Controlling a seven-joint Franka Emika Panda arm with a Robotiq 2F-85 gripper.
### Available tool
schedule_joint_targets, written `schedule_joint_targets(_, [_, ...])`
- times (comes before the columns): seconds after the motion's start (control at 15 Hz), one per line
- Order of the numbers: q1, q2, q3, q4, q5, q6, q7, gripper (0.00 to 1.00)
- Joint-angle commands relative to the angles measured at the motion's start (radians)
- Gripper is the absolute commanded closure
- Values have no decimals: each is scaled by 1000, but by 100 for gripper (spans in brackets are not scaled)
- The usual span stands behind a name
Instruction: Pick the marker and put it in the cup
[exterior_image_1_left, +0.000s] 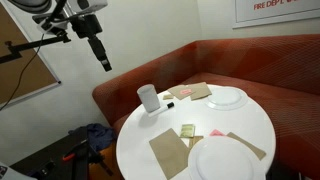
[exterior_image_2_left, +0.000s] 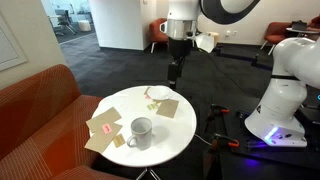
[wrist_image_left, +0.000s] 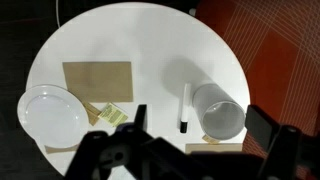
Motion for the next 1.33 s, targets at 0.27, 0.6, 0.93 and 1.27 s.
schedule_joint_targets(0.27, [6, 0, -6, 1, -3, -2, 2, 0])
schedule_joint_targets(0.6, [2, 19, -12, -6, 13, 77, 14, 0])
schedule_joint_targets(0.93, [-2, 99, -28, -2, 17, 242, 7, 0])
schedule_joint_targets(1.27, [-8, 225, -43, 17, 16, 410, 21, 0])
